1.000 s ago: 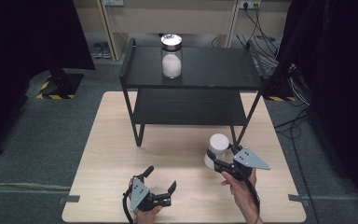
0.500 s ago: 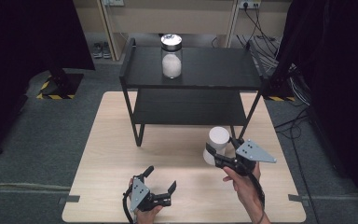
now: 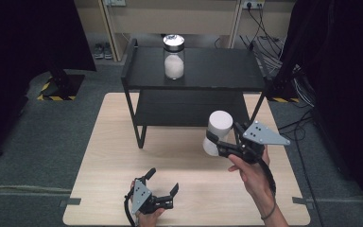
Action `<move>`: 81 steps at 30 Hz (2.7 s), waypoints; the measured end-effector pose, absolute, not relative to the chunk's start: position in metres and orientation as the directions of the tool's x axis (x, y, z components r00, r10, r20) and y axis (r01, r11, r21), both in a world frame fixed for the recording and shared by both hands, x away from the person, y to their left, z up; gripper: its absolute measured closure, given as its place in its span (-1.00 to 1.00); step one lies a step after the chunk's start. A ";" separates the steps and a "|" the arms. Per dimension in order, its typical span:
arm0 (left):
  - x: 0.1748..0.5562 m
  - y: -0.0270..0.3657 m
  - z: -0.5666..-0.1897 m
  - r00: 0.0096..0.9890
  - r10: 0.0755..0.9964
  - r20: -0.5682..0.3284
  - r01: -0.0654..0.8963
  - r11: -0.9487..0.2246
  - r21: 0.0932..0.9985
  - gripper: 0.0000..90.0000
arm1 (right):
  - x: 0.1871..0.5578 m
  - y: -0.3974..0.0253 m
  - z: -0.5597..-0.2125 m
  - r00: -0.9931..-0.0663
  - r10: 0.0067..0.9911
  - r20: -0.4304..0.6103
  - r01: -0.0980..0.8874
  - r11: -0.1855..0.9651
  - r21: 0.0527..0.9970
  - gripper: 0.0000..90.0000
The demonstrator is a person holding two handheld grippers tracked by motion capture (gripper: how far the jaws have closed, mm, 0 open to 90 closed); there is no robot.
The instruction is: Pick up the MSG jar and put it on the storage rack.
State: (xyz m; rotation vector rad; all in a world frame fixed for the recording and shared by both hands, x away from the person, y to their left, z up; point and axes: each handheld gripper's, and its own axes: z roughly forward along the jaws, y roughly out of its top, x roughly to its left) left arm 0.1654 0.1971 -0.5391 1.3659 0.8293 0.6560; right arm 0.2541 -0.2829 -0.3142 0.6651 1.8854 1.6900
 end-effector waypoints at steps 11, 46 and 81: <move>0.165 0.197 -0.539 0.565 0.814 -0.132 0.065 0.116 0.991 -1.00 | 0.263 -0.276 -0.263 -0.750 0.659 -0.059 0.009 0.099 0.995 -0.21; 0.165 0.199 -0.541 0.569 0.811 -0.138 0.063 0.125 0.990 -1.00 | 0.338 -0.220 -0.162 -0.615 0.787 -0.046 0.025 0.078 0.997 -0.21; 0.166 0.200 -0.542 0.570 0.809 -0.148 0.063 0.136 0.989 -1.00 | 0.374 -0.202 -0.183 -0.521 0.853 -0.039 0.038 0.069 0.997 -0.21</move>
